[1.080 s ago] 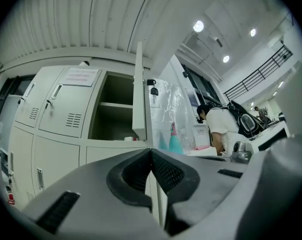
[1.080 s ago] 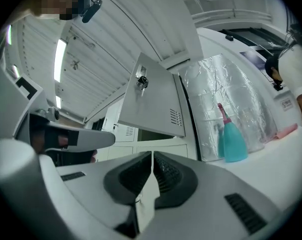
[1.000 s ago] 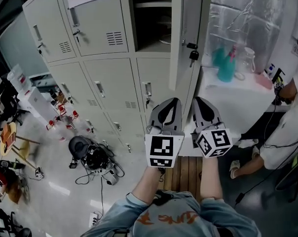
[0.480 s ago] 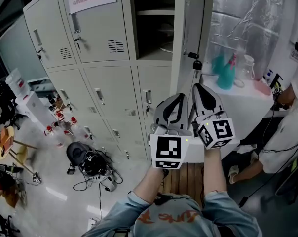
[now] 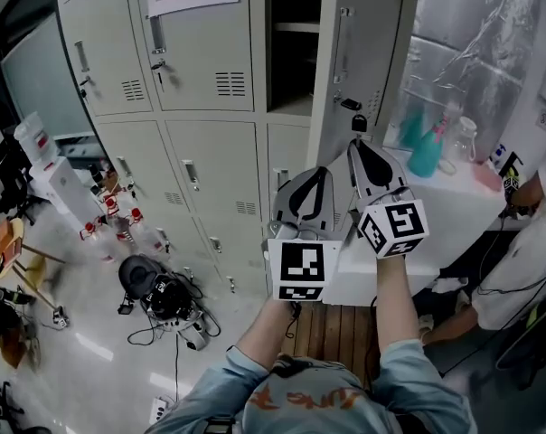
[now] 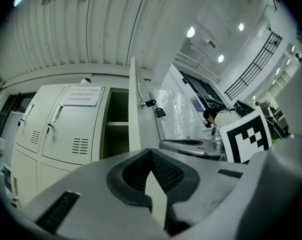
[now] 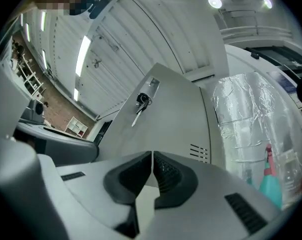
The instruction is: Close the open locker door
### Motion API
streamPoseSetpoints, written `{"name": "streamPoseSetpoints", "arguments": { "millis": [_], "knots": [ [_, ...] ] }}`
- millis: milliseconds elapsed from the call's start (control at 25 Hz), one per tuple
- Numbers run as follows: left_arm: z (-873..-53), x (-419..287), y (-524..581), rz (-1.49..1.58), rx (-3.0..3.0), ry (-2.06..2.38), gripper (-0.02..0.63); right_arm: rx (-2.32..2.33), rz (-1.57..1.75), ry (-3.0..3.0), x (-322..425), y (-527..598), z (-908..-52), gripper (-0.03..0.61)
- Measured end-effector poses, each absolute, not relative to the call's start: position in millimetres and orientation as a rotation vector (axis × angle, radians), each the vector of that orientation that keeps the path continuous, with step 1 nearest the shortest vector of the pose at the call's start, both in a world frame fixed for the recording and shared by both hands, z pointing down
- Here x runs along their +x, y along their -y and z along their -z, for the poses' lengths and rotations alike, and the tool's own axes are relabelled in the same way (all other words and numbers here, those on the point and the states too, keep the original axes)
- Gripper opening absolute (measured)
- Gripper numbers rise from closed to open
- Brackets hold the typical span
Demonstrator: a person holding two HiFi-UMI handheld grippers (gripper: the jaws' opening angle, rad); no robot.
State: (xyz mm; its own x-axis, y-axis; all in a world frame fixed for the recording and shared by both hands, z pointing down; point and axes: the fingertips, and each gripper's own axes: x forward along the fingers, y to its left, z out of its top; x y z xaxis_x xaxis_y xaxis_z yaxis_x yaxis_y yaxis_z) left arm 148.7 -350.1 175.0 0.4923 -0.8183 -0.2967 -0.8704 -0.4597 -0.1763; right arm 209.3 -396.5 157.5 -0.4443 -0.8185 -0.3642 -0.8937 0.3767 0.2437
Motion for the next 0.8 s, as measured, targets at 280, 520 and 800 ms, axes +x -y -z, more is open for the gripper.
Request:
{"name": "streamPoseSetpoints", "arguments": {
  "millis": [280, 520, 800],
  "knots": [
    [-179, 123, 382, -0.22, -2.42, -1.474, 0.021, -1.546, -0.643, -2.492, 192, 423, -154, 0.032],
    [-183, 106, 414, -0.203, -2.426, -1.493, 0.021, -1.562, -0.664, -2.511, 182, 445, -151, 0.032],
    [-186, 89, 454, -0.183, -2.424, -1.523, 0.021, -1.595, -0.677, -2.543, 171, 475, -159, 0.032]
  ]
}}
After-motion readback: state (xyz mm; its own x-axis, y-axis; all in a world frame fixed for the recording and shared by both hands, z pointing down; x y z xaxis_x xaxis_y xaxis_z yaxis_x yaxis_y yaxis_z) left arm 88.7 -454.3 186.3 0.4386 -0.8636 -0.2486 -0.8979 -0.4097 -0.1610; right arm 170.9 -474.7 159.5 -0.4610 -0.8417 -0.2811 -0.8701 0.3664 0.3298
